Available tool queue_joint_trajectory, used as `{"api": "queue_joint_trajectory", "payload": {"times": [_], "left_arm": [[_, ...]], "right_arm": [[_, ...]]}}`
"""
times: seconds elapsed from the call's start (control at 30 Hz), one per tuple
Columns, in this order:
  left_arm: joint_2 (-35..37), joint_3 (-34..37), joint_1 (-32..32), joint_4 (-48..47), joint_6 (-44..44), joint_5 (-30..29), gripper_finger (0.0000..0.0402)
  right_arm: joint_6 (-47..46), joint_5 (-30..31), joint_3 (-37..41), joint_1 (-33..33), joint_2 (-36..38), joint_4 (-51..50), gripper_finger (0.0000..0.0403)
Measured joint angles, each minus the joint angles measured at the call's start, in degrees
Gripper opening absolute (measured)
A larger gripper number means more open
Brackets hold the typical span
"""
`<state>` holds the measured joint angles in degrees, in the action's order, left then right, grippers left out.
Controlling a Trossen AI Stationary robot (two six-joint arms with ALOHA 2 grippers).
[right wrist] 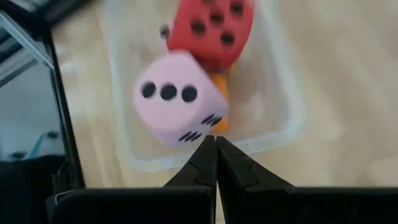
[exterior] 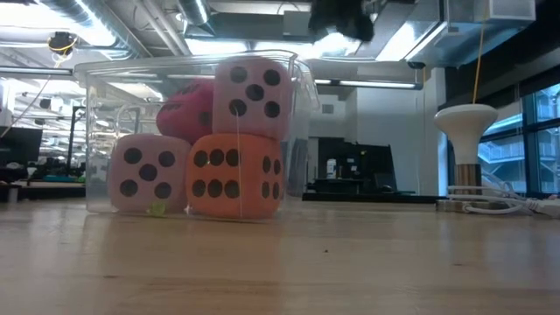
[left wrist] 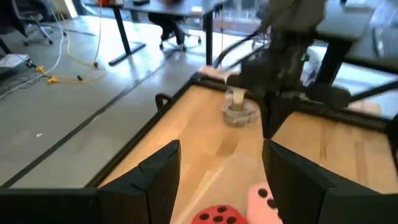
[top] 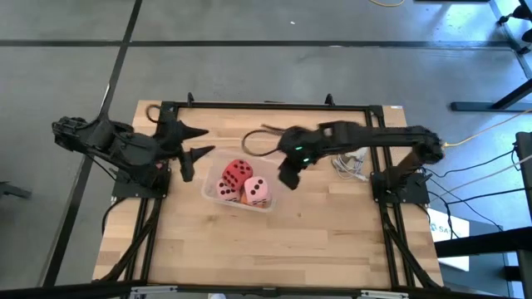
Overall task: Pick & Place Dice
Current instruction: Return to Home Position
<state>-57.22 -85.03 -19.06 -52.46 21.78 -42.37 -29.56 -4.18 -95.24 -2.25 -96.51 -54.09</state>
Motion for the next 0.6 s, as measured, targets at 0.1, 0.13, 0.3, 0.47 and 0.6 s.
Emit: {"api": "queue_joint_trajectory", "payload": {"times": [0.1,0.13,0.3,0.47,0.6], "left_arm": [[0.77,0.00,-0.08,1.90,-0.08,0.35,0.0214],[0.89,0.04,-0.08,2.56,-0.75,2.23,0.0214],[-0.45,0.11,0.08,6.22,-8.57,7.66,0.0214],[-0.08,0.20,1.16,4.50,-11.93,5.72,0.0214],[4.09,5.62,1.68,7.92,-13.18,2.44,0.0212]], "right_arm": [[2.89,5.92,-0.02,-0.52,6.11,0.11,0.0000],[3.51,8.21,-0.02,-0.54,8.00,0.12,0.0000],[8.41,15.76,-0.02,-0.48,18.11,0.06,0.0000],[12.91,16.13,-0.02,-0.50,26.99,-0.81,0.0000],[14.23,16.86,0.47,-0.52,33.31,-1.48,0.0000]]}}
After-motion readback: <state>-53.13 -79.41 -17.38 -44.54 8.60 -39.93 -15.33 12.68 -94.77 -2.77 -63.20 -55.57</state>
